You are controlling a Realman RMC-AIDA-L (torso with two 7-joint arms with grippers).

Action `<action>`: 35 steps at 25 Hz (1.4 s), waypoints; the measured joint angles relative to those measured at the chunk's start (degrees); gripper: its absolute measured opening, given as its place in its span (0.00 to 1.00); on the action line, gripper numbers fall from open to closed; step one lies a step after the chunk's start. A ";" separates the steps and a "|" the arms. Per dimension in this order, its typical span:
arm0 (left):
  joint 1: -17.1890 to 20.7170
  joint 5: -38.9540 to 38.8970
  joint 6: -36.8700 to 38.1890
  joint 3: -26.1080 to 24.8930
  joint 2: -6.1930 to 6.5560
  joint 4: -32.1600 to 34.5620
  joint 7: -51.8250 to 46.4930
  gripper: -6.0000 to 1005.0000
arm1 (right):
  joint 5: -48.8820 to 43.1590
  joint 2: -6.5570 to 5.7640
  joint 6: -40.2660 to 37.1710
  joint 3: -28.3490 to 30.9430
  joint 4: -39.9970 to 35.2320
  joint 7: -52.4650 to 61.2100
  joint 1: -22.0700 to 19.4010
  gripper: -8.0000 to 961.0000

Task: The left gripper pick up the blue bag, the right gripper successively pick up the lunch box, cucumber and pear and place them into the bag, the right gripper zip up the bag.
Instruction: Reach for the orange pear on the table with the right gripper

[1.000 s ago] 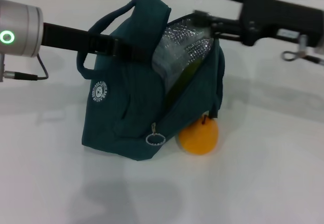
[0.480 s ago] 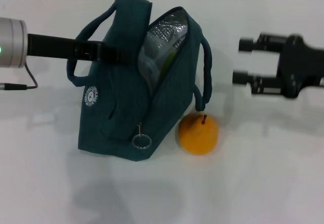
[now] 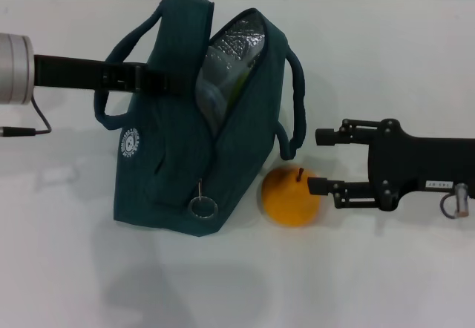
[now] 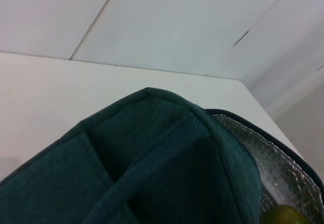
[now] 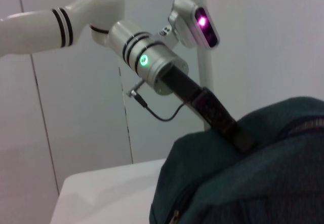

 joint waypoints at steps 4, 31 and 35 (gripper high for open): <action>-0.14 0.02 0.00 0.00 0.02 -0.06 0.07 0.05 | -0.22 0.29 1.09 -0.35 2.34 -1.33 0.33 0.75; -0.57 0.36 -2.22 -0.18 0.33 -2.99 2.04 0.05 | 3.64 1.02 3.48 -2.44 13.38 -8.19 5.18 0.74; -0.61 0.28 -2.22 -0.18 0.33 -2.99 2.09 0.05 | 4.16 1.01 5.34 -4.34 13.47 -8.26 5.53 0.74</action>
